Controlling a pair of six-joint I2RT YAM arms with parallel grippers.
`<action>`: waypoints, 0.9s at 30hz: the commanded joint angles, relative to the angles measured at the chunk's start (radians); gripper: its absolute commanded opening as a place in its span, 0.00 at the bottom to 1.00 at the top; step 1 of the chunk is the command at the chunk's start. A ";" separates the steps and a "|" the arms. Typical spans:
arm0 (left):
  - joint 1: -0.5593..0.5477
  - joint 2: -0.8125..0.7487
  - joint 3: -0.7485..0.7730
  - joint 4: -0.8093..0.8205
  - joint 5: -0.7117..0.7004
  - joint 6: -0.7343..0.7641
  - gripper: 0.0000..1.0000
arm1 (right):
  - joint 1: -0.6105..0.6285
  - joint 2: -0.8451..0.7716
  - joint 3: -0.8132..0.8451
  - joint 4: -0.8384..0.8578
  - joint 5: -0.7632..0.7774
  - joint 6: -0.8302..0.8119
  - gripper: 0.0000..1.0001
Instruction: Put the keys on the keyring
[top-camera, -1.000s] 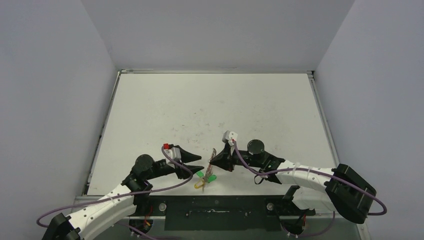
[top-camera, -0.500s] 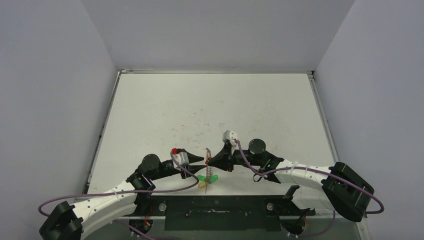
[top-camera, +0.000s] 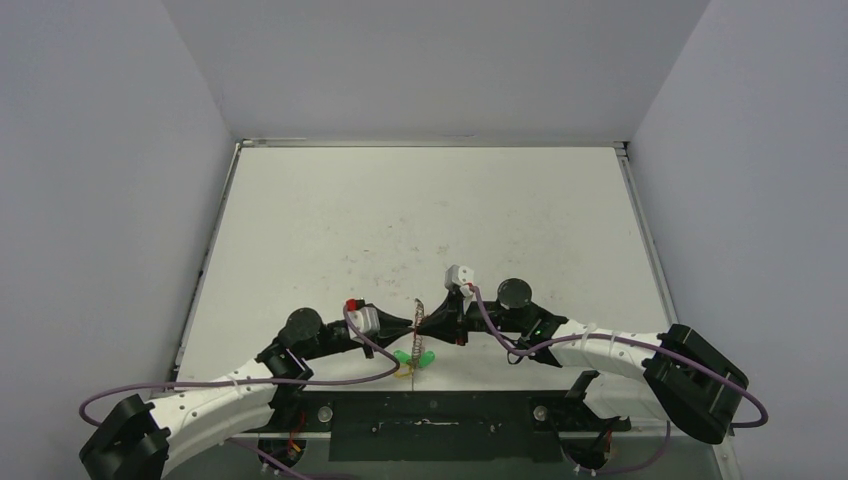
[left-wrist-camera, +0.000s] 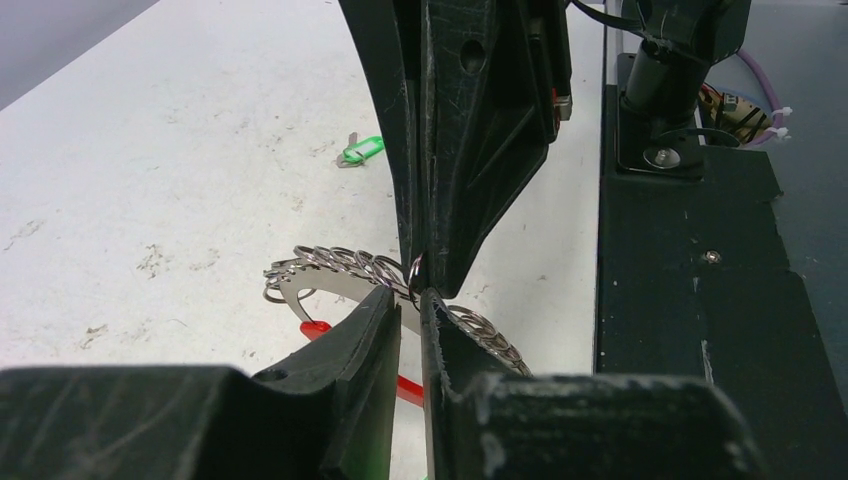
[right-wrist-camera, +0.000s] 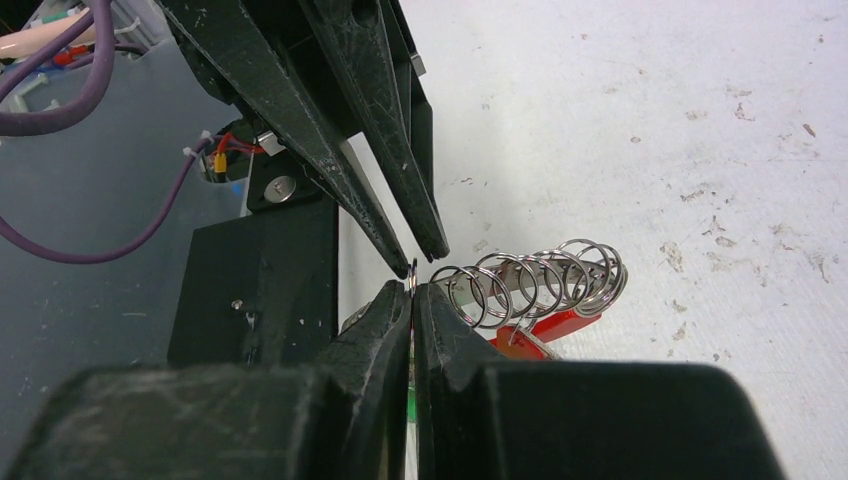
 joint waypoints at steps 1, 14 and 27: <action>-0.011 0.031 0.005 0.100 0.041 0.007 0.12 | -0.004 -0.019 0.004 0.093 -0.037 -0.040 0.00; -0.023 0.070 0.021 0.117 0.073 0.003 0.00 | -0.003 -0.019 0.017 0.076 -0.040 -0.059 0.00; -0.026 -0.051 0.030 -0.025 -0.004 0.007 0.24 | -0.004 -0.059 0.026 0.032 0.006 -0.081 0.00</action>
